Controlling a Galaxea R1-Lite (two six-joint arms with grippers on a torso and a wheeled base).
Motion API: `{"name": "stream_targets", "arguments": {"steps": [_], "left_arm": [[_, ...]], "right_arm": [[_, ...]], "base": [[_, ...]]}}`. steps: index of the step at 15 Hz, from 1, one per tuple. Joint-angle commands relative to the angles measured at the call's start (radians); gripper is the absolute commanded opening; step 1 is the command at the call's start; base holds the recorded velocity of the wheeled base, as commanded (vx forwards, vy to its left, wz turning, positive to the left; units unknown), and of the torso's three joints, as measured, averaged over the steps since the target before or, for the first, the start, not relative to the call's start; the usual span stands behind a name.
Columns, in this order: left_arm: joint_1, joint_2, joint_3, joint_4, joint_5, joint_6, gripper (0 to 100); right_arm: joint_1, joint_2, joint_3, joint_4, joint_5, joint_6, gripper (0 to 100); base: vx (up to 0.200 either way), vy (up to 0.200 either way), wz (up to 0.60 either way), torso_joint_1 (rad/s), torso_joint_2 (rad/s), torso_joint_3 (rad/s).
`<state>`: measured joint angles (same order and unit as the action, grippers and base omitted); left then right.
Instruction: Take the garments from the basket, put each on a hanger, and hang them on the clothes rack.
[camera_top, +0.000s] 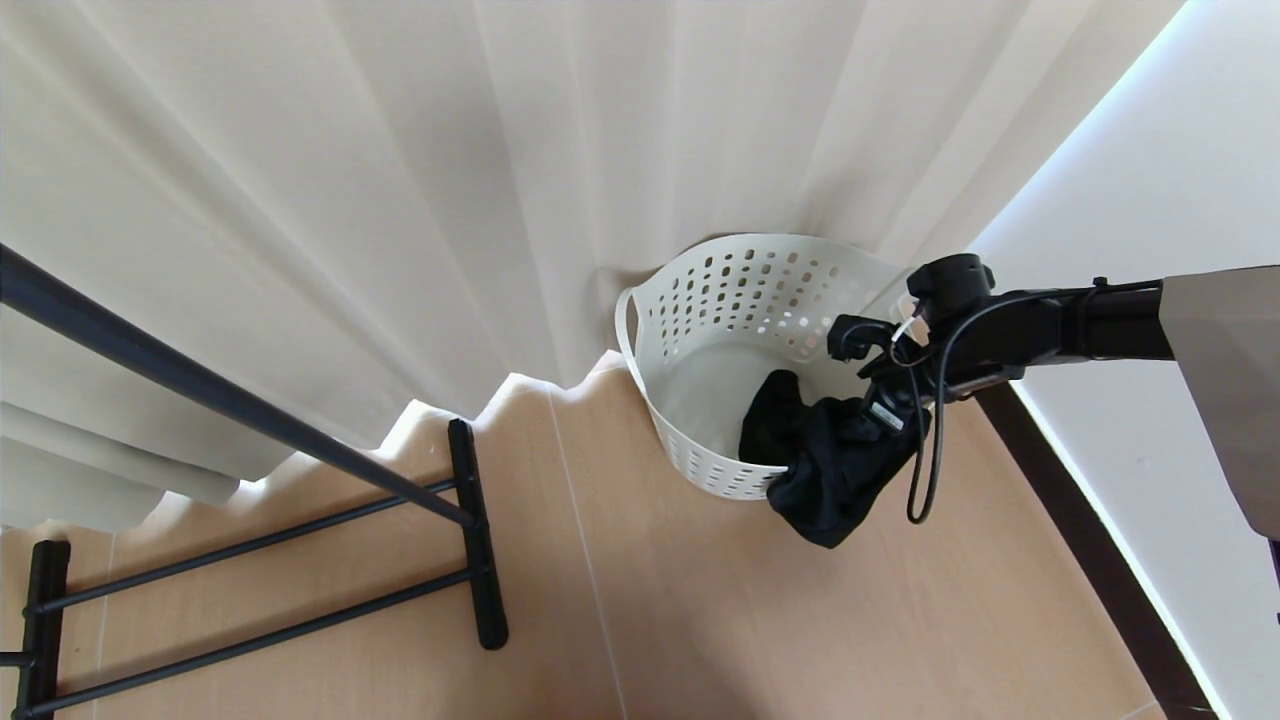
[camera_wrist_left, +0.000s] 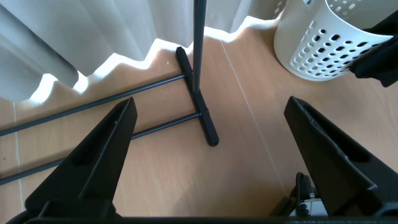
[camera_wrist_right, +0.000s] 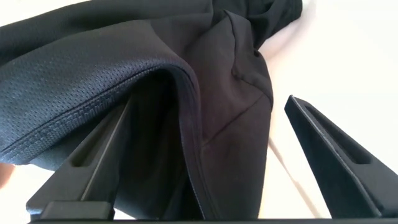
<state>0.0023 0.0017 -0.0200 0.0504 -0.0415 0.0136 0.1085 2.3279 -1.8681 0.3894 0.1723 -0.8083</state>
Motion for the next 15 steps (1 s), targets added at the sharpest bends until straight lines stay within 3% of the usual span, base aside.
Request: {"name": "stream_targets", "arguments": {"steps": [1, 2, 12, 15], "left_arm": [[0.001, 0.0, 0.0, 0.0, 0.0, 0.0, 100], [0.001, 0.0, 0.0, 0.0, 0.0, -0.001, 100], [0.001, 0.0, 0.0, 0.0, 0.0, 0.0, 100], [0.001, 0.0, 0.0, 0.0, 0.0, -0.001, 100]], "right_arm": [[-0.001, -0.002, 0.001, 0.0, 0.001, -0.002, 100], [0.0, -0.002, 0.003, 0.0, 0.001, -0.002, 0], [0.0, -0.015, 0.006, 0.002, 0.003, 0.003, 0], [0.02, -0.179, 0.142, -0.004, 0.075, 0.006, 0]], "base": [[0.0, 0.0, 0.0, 0.0, 0.0, 0.0], [0.0, 0.0, 0.0, 0.0, 0.0, 0.0], [0.0, 0.0, 0.0, 0.0, 0.0, 0.0], [0.0, 0.0, 0.0, 0.0, 0.0, 0.0]]}}
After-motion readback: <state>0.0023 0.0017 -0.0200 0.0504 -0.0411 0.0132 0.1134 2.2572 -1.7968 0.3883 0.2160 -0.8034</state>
